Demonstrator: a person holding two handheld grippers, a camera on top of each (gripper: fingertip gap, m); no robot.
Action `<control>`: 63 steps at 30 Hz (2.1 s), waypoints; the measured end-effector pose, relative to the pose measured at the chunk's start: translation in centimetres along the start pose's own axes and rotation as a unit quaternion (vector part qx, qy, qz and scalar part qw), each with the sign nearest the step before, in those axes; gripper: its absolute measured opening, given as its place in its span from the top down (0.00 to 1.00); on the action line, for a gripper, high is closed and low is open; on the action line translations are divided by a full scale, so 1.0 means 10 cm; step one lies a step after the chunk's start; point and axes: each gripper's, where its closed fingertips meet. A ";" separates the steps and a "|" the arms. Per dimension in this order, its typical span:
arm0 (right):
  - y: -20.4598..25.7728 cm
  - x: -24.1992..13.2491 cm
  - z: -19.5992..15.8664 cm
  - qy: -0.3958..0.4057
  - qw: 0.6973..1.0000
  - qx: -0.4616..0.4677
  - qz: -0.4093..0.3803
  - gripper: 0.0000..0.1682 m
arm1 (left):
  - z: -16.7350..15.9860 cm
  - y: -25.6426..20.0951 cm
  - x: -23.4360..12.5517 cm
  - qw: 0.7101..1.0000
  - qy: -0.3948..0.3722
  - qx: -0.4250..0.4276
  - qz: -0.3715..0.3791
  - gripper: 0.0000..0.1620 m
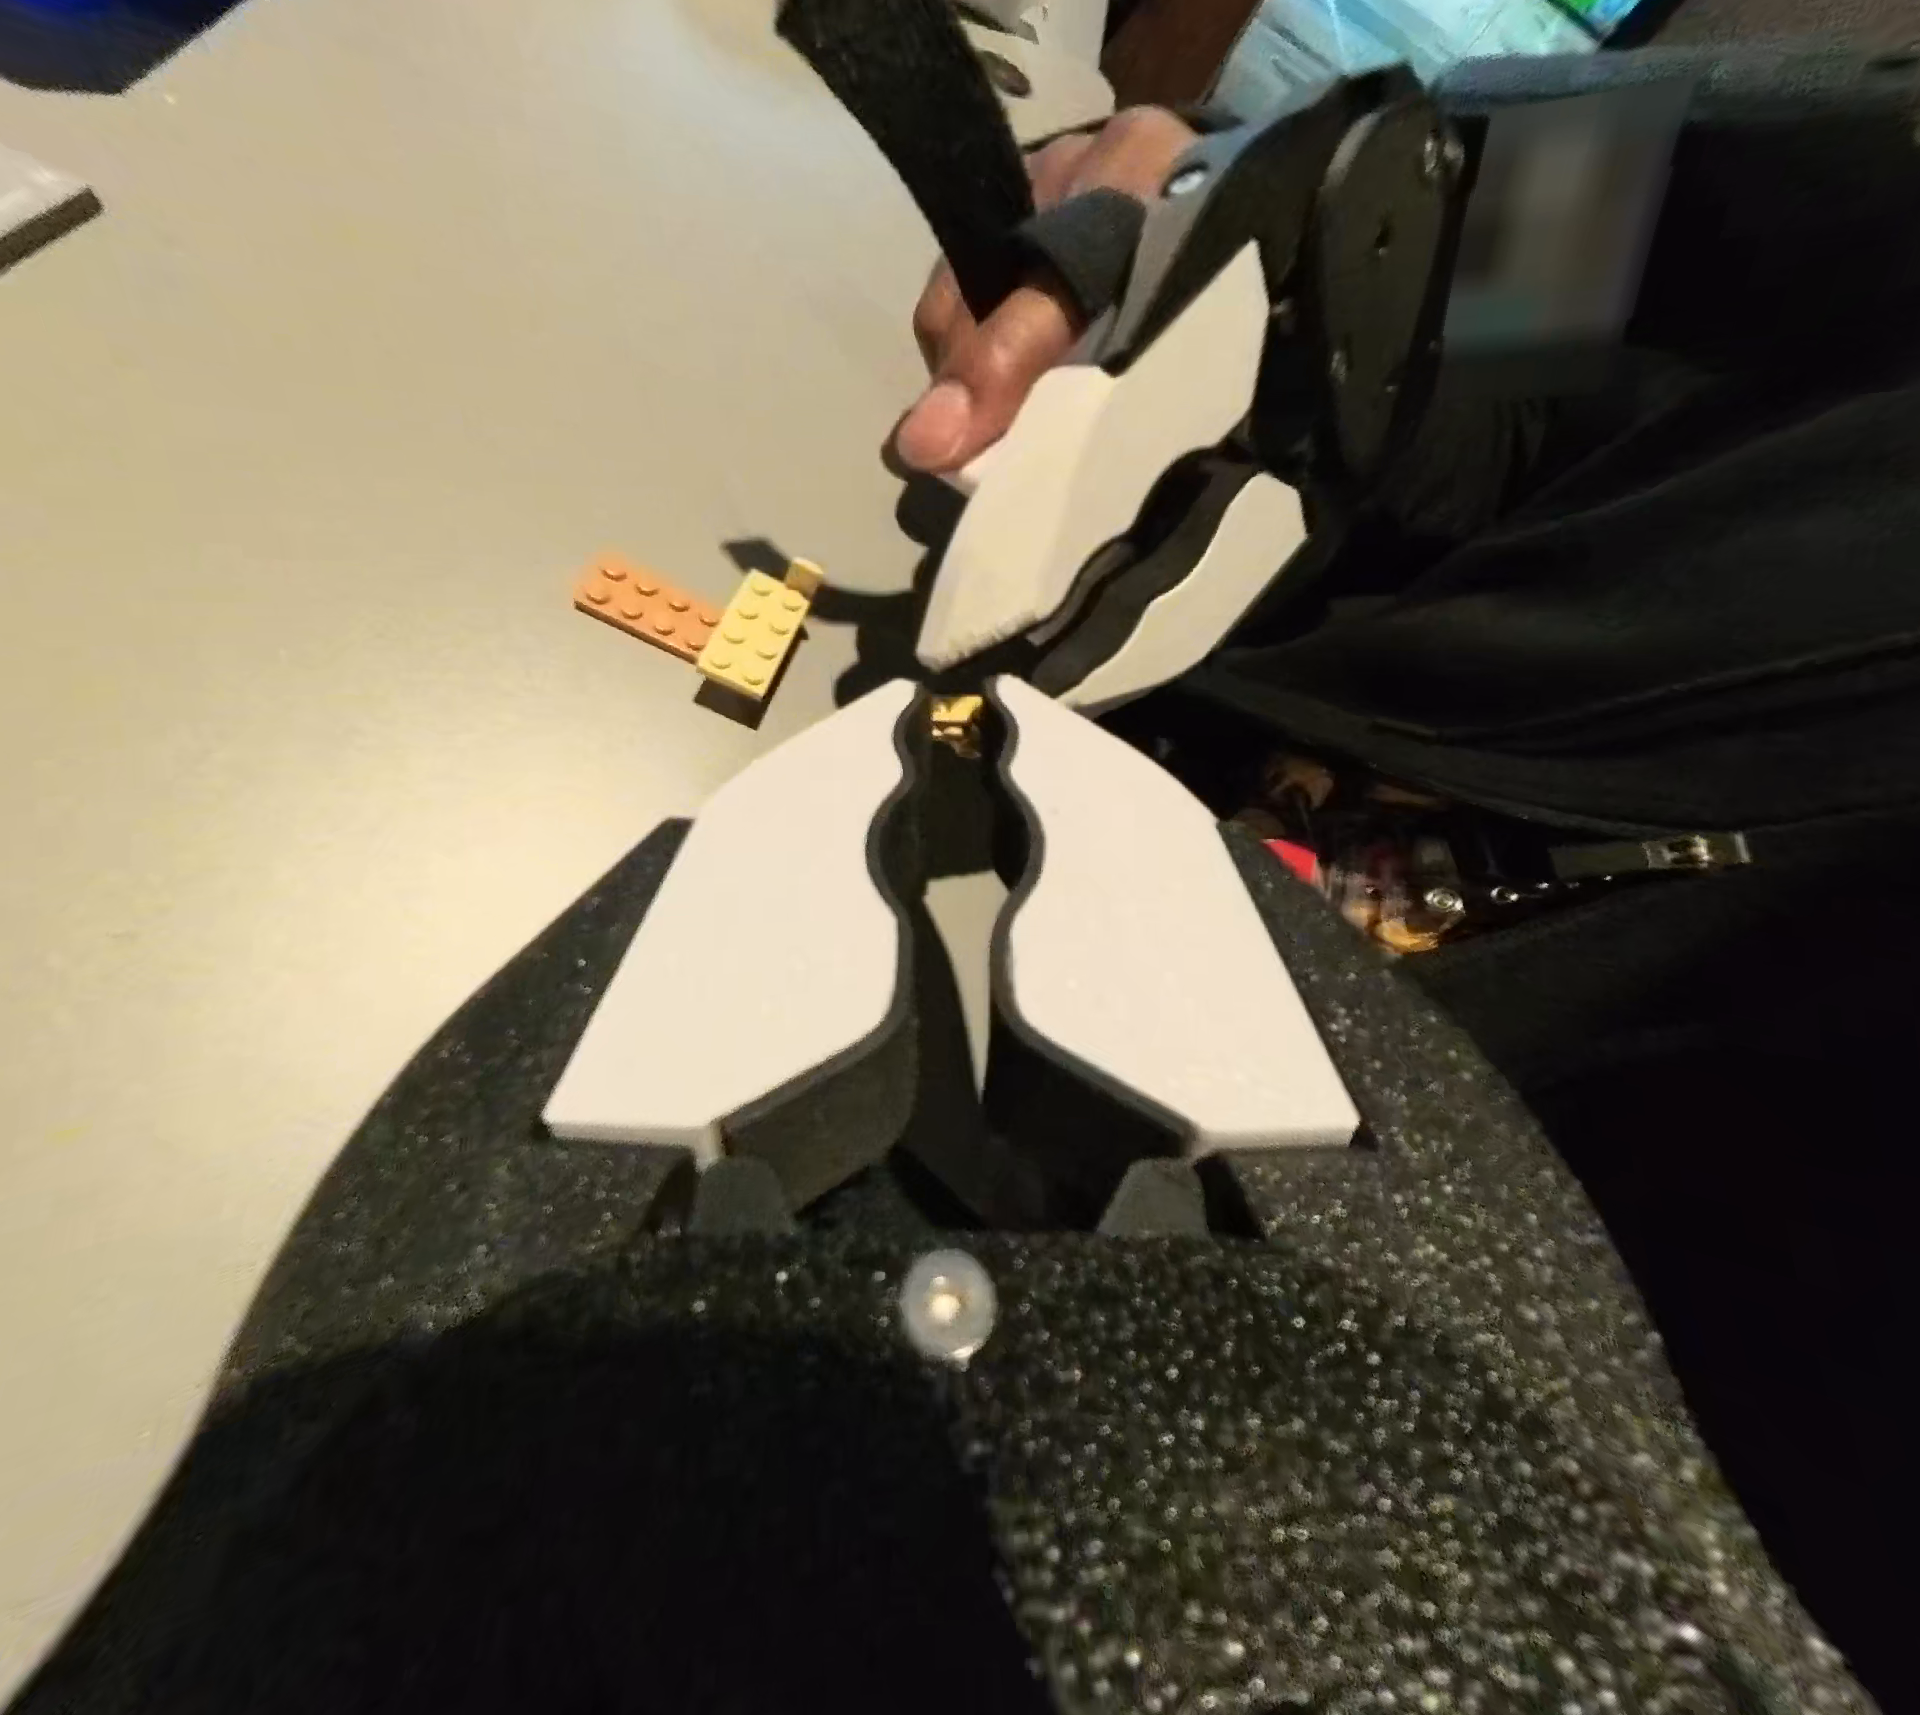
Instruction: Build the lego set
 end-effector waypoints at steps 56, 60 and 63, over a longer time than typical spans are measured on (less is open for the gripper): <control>-0.19 -0.15 0.04 -0.042 0.990 0.108 -0.082 0.88 | 0.18 -0.05 -0.16 0.977 -0.198 -0.056 0.045 0.96; -0.20 -0.09 -0.29 0.040 0.992 0.116 -0.023 0.86 | 0.05 0.06 -0.18 0.982 -0.160 -0.040 0.096 0.96; -0.18 0.00 -0.50 0.091 0.985 0.144 0.025 0.84 | -0.02 0.12 -0.15 0.984 -0.133 -0.029 0.111 0.96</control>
Point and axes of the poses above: each gripper's, where its closed fingertips meet, x out along the fingers, z out of its top, y = z × x across the jaws, and after that the axes turned 11 degrees about y, right-handed
